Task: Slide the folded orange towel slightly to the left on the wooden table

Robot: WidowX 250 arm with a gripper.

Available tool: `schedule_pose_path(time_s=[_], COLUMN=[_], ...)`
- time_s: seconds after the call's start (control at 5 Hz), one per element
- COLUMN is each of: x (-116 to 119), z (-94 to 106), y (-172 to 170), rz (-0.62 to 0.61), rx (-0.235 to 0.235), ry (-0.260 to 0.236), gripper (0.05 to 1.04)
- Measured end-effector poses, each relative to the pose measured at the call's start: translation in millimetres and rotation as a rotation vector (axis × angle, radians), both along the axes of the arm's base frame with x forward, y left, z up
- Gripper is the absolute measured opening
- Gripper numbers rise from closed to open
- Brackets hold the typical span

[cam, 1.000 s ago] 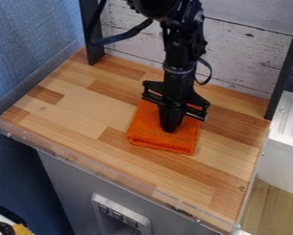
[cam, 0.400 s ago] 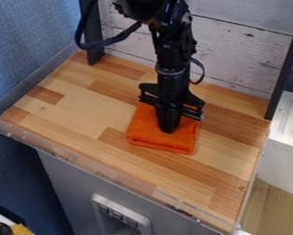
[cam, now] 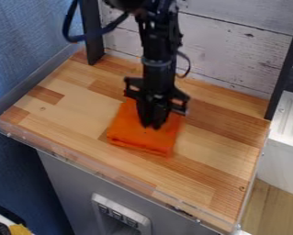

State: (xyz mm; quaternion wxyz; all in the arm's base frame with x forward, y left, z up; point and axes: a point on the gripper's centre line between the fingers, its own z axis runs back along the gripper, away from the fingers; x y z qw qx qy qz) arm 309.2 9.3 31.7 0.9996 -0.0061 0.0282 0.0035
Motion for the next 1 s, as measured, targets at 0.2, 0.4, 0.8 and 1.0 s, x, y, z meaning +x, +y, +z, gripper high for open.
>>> schedule_pose_path(time_s=[0.2, 0.4, 0.8, 1.0], x=[-3.9, -10.3, -28.7, -37.8], z=[25.9, 47.3, 78.0, 86.3], y=[-4.0, -11.4, -25.6, -31.2], rz=[-0.004, -0.009, -0.005, -0.005], rx=[0.006, 0.016, 0.024, 0.023], ry=[-0.023, -0.046, -0.089, -0.097], gripper=[0.777, 0.992, 0.999, 0.998])
